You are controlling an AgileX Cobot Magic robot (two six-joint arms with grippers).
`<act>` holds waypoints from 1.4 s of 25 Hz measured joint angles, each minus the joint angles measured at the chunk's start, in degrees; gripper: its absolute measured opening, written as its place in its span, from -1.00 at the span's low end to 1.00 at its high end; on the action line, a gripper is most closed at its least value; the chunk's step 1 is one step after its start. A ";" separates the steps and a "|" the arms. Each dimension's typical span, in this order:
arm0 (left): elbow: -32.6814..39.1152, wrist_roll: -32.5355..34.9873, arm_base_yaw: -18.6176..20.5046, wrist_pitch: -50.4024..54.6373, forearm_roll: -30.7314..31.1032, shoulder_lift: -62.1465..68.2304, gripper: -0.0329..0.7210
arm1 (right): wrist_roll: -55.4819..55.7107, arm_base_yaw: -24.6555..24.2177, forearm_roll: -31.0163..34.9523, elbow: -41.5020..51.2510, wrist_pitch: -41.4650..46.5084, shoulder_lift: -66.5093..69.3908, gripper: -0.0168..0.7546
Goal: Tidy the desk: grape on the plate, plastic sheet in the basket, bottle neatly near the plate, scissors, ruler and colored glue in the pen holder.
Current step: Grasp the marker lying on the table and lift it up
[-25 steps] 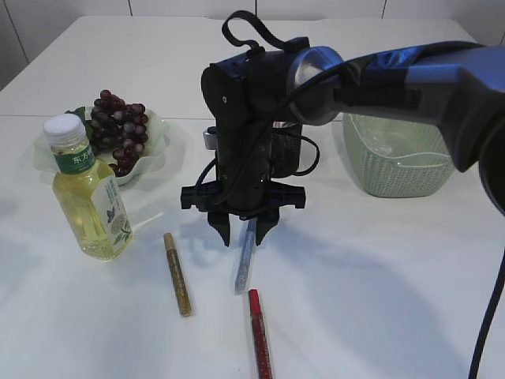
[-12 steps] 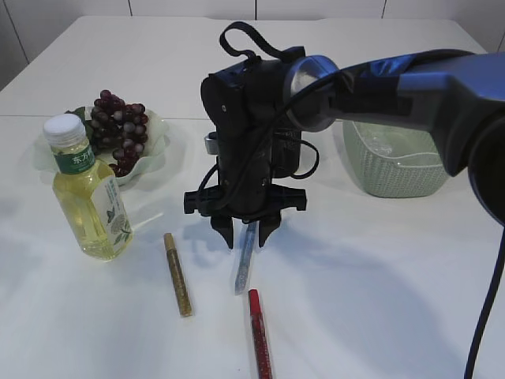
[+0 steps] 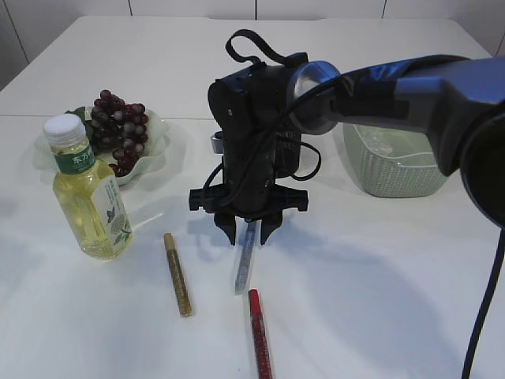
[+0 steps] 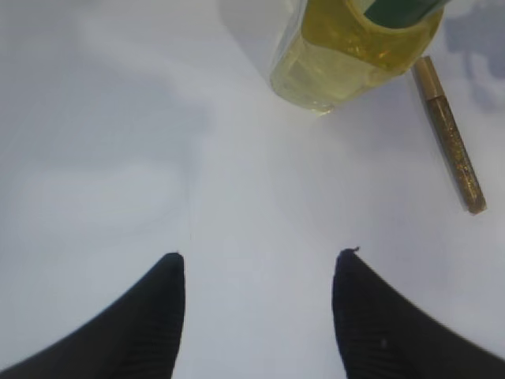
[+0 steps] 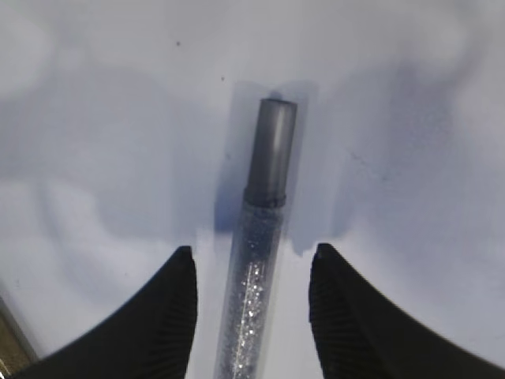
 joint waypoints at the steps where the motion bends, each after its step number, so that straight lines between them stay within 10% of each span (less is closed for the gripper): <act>1: 0.00 0.00 0.00 0.00 0.00 0.00 0.24 | 0.00 0.00 0.00 0.00 -0.24 0.00 0.02; 13: 0.00 0.00 0.00 0.00 0.00 0.00 0.24 | 0.13 0.00 0.36 -0.13 -0.35 2.12 -0.01; 25: 0.00 0.00 0.00 -0.72 0.00 0.00 0.24 | -0.48 0.00 0.36 -0.27 -0.35 2.12 -0.67; 35: 0.00 0.00 0.00 -0.85 0.00 0.00 0.24 | -2.99 -0.48 2.32 -2.14 1.28 2.12 -0.72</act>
